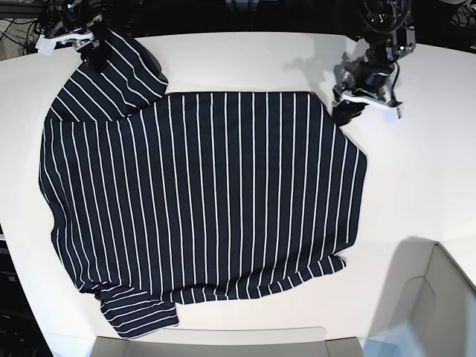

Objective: Fold the T-shirt properly
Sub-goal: 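Lower both grippers onto the shirt's shoulder corners and grasp them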

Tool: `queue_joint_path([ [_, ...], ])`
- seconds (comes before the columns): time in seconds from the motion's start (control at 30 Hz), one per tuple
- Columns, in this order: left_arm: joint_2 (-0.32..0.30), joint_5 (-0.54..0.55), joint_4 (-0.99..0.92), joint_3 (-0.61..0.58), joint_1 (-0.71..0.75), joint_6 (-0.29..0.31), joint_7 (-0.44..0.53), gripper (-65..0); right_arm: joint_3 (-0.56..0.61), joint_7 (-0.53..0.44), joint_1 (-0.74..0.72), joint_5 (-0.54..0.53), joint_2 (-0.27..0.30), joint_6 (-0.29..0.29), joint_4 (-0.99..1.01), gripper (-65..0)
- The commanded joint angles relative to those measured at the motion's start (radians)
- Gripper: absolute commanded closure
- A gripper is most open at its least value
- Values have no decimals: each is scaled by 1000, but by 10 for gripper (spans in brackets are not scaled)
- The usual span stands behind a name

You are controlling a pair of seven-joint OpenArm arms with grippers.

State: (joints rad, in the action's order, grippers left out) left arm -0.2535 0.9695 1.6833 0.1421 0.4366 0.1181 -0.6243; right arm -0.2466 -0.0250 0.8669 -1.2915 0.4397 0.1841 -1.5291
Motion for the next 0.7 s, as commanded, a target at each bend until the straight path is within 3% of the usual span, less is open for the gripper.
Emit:
queue_joint_path([
  [0.0, -8, 7, -7, 4, -11, 5, 10, -250, -1, 9, 12, 0, 9, -11, -4, -243],
  [0.67, -7, 33, -78, -5, -88, 9, 4, -248, -3, 41, -39, 0, 11, -11, -4, -241],
])
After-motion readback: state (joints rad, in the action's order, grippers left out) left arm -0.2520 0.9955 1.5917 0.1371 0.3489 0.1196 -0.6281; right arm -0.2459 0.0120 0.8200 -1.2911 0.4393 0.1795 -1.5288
